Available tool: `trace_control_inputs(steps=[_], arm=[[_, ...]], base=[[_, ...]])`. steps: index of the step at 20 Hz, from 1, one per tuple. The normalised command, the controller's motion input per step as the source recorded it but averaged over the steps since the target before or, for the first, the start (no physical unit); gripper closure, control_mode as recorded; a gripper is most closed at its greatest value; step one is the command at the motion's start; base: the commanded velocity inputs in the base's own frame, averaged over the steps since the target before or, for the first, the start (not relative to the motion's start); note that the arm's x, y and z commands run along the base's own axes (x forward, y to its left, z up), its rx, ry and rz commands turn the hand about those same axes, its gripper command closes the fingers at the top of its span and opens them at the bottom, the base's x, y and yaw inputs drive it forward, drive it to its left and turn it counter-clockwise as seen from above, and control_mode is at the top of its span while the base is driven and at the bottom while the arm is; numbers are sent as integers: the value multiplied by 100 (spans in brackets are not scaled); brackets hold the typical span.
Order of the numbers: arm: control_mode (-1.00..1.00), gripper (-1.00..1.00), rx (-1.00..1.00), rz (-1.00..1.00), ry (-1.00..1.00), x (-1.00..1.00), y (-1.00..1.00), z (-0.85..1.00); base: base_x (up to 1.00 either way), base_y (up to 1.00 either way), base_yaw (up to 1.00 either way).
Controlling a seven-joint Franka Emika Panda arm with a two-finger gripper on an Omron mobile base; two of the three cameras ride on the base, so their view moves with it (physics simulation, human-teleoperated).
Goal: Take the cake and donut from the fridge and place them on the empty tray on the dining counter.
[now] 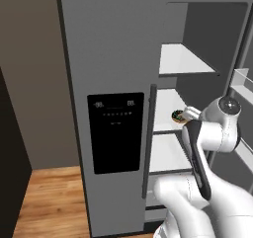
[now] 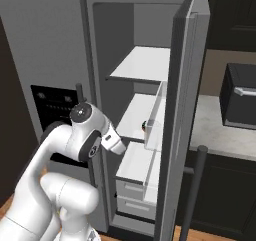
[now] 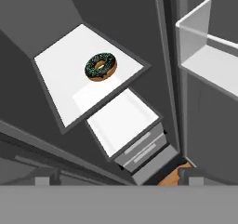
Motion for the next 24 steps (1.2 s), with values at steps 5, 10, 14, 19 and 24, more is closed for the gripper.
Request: trace_control_inputs(steps=[5, 10, 14, 19, 24], arm=[[-100, -100, 7, -2, 0, 24, -23, 2], [-100, -100, 3, -18, 7, 34, -1, 21], [-100, -100, 4, -22, 9, 28, -2, 14], [-100, -100, 6, -21, 10, 15, -18, 1], [-100, -100, 12, -8, 7, 10, -38, 0]], base=[[0, 0, 0], [0, 0, 0], [0, 0, 0], [0, 0, 0], [0, 0, 0]])
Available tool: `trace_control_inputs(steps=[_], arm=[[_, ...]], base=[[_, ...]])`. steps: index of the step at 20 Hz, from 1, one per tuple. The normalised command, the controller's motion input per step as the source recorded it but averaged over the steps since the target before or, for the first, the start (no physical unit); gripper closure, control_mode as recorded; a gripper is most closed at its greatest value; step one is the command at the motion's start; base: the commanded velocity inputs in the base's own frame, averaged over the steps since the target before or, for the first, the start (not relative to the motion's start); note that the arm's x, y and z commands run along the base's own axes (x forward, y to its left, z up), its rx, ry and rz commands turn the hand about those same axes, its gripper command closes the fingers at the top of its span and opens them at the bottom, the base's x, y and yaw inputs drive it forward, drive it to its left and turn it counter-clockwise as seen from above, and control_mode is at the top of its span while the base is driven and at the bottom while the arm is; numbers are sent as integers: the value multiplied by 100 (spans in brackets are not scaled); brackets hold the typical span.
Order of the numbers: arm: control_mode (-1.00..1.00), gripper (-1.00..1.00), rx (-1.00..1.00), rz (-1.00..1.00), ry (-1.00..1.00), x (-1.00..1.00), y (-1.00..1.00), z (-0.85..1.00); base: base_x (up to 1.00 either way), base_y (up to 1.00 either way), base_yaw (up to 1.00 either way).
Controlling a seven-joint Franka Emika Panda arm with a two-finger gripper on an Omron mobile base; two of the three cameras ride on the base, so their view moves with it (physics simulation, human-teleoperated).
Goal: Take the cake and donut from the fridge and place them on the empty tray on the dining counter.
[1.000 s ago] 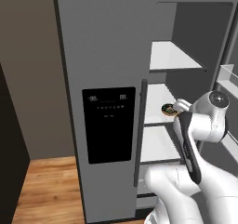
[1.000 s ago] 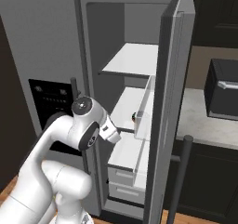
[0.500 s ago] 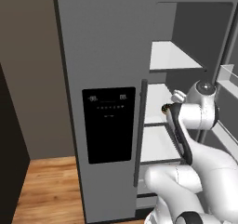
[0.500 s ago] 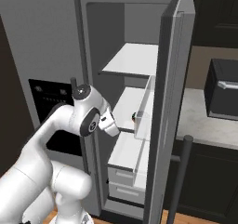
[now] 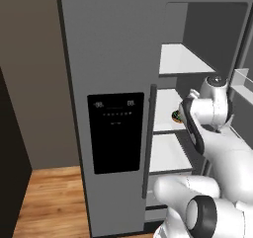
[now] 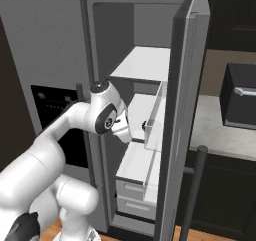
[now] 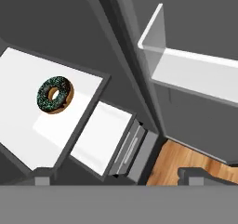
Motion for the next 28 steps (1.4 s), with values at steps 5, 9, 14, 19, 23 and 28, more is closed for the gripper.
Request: trace_control_inputs(steps=[5, 9, 14, 19, 23, 28], arm=[[-100, -100, 11, -1, 11, 5, -37, 0], [-100, -100, 6, -1, 12, 7, -9, 0], [-100, -100, 1, -5, 10, 13, 0, -12], [-100, -100, 0, -3, 2, 1, 0, -43], [-100, -100, 0, -1, 2, 2, 0, -46], [-100, -100, 0, 0, 0, 18, 0, -22]], base=[[0, 0, 0], [0, 0, 0], [0, 0, 0], [0, 0, 0], [0, 0, 0], [0, 0, 0]])
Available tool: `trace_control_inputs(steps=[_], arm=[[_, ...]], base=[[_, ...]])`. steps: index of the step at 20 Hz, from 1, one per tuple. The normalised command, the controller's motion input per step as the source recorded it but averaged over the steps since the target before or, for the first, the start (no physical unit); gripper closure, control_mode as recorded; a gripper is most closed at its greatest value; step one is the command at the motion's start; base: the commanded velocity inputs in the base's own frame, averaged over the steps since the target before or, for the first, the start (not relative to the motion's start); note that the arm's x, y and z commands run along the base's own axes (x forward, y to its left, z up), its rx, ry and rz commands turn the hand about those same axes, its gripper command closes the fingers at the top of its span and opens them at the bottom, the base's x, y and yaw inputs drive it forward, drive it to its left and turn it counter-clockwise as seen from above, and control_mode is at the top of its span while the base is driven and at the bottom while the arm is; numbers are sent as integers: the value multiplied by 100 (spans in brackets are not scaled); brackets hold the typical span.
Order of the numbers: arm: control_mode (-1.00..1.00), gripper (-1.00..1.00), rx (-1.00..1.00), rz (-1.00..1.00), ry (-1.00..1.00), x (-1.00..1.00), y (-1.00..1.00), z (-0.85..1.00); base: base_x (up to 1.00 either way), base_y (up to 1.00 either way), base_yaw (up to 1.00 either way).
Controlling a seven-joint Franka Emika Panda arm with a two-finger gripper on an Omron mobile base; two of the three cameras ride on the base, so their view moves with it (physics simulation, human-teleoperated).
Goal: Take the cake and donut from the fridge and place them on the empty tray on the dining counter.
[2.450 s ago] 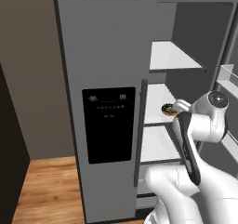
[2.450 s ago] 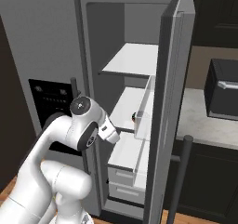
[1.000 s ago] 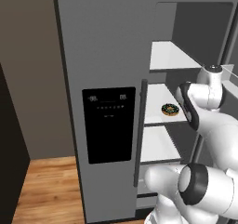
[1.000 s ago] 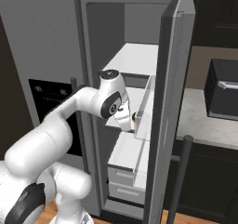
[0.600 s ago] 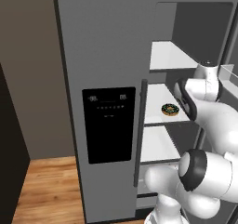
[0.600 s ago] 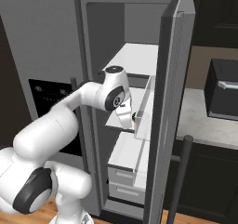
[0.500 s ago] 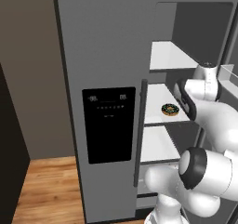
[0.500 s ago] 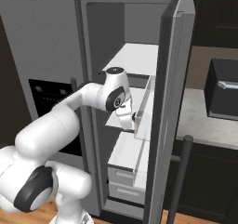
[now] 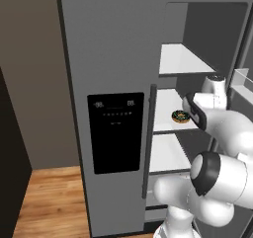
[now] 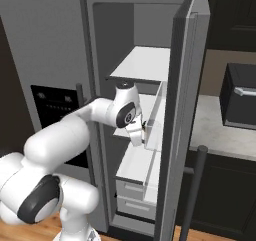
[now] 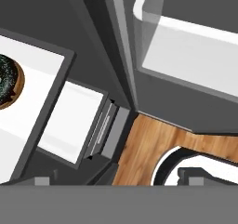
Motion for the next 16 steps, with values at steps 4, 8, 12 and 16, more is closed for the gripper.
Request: trace_control_inputs(steps=[4, 8, 12, 16], arm=[[-100, -100, 0, 0, 0, 27, 0, -3], [-100, -100, 2, 0, 0, 34, 0, 0], [-100, -100, 2, 0, -2, 22, 0, -1], [-100, -100, 6, 0, -2, 16, -1, 0]], base=[[0, 0, 0], [0, 0, 0], [0, 0, 0], [0, 0, 0]])
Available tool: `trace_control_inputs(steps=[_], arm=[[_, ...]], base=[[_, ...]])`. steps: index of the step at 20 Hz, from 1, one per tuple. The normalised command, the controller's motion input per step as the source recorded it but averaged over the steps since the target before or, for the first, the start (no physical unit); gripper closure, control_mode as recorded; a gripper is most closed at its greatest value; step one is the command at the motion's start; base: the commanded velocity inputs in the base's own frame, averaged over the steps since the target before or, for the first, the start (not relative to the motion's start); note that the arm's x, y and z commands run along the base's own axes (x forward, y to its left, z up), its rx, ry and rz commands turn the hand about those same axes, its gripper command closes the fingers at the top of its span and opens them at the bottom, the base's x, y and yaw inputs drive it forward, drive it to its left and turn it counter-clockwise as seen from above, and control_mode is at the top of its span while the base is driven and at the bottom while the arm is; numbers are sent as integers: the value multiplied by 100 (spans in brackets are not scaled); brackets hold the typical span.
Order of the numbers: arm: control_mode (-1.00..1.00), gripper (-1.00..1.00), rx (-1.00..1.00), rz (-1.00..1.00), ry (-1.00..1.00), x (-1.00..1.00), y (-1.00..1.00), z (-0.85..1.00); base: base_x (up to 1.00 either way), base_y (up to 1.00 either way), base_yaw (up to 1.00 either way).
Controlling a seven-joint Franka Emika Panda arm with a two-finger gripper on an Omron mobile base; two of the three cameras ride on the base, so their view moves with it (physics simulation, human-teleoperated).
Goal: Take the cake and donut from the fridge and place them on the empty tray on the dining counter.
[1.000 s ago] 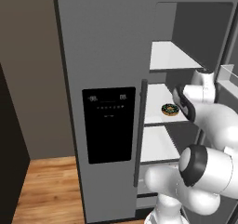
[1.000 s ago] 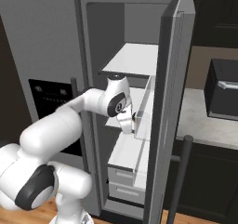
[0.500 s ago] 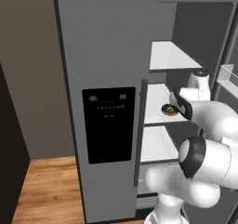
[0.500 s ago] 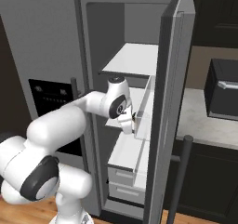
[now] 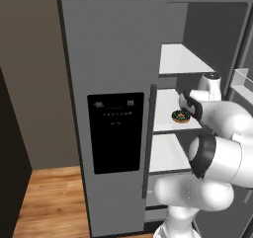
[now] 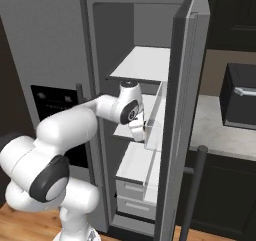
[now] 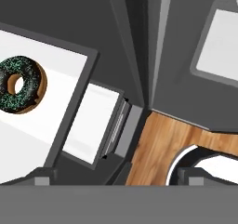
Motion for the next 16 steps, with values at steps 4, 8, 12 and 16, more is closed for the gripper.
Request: trace_control_inputs(steps=[4, 8, 12, 16], arm=[[-100, -100, 6, 0, -1, 4, 0, -8], [-100, -100, 3, 0, 0, 1, 0, -17], [-100, -100, 0, 0, 0, 3, 0, -27], [-100, -100, 0, 0, 0, 3, 0, -31]], base=[[0, 0, 0], [0, 0, 0], [0, 0, 0], [0, 0, 0]])
